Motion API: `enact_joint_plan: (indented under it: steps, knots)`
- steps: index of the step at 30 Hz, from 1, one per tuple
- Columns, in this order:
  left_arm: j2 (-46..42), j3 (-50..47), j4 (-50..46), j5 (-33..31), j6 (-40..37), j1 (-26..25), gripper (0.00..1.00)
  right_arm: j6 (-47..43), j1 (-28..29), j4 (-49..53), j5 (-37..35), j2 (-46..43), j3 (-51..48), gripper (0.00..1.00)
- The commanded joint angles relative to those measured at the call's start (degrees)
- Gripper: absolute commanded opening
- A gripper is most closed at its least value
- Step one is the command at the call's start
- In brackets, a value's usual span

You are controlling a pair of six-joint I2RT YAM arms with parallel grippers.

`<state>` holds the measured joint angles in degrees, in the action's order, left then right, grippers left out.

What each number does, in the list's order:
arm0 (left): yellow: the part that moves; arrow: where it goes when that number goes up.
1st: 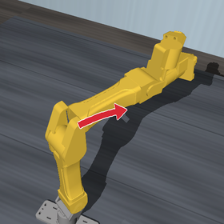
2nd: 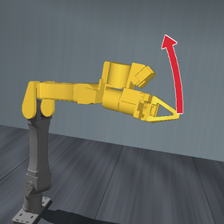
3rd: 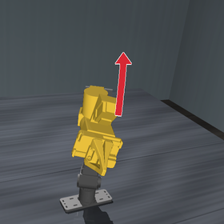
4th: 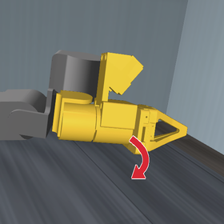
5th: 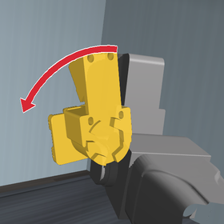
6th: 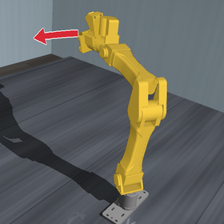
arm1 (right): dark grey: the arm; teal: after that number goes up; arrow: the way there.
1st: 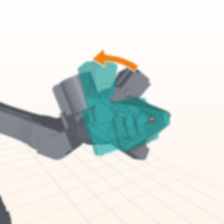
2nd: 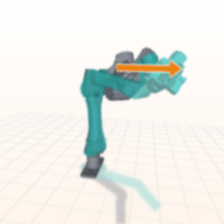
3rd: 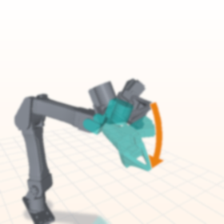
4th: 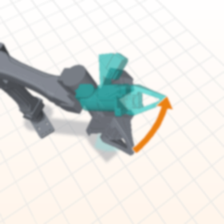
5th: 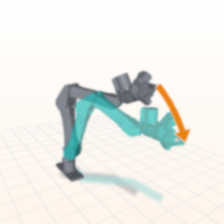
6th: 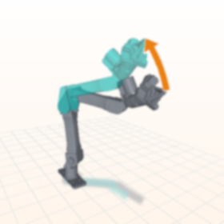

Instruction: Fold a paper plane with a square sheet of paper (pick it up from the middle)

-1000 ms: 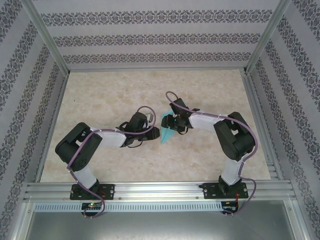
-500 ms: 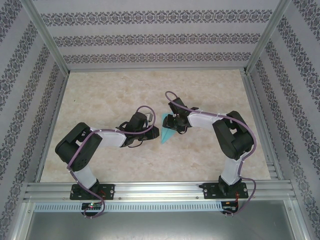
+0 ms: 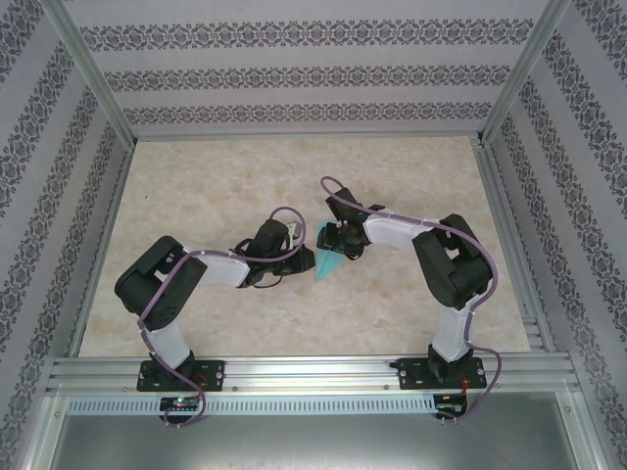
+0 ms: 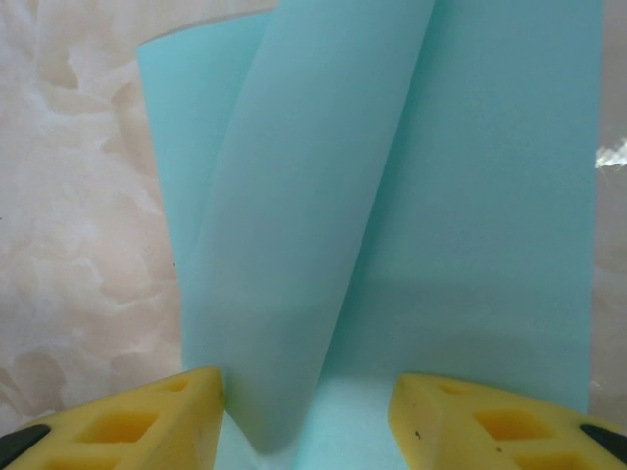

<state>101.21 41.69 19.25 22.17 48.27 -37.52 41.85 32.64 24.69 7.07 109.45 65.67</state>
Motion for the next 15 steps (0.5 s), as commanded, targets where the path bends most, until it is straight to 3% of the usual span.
enact_joint_plan:
  steps: [1,15]
  knots:
    - [1.34,1.21,5.92,2.74,1.97,0.56,0.11,-0.41,0.10,5.11,-2.96,8.24,-3.88,0.53]
    - [4.25,1.84,7.61,4.61,3.05,0.60,0.11,-0.47,0.04,4.08,-1.46,9.31,-3.88,0.56]
